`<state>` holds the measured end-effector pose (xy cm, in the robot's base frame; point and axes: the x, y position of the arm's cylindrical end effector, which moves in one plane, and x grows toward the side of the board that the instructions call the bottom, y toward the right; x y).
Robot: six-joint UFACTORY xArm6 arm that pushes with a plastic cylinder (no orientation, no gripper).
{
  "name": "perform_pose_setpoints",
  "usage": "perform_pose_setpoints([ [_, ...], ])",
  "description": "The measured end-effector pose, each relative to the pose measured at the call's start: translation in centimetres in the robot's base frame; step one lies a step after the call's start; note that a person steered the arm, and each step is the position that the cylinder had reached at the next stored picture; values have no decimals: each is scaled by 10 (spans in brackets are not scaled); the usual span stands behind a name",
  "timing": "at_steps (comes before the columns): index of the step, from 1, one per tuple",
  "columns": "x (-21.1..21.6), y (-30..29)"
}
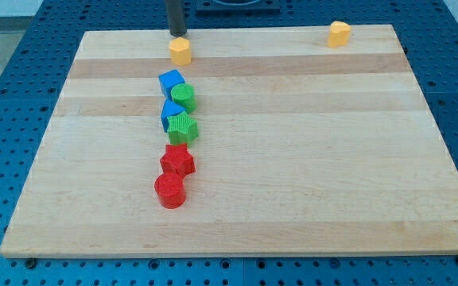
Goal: Move the blue triangle closer to the blue cube
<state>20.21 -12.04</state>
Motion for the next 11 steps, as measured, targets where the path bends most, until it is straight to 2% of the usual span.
perform_pose_setpoints([
  [1,55,0],
  [2,58,0],
  [4,55,-76],
  [6,92,-78],
  [7,105,-57],
  [8,105,-13],
  [11,102,10],
])
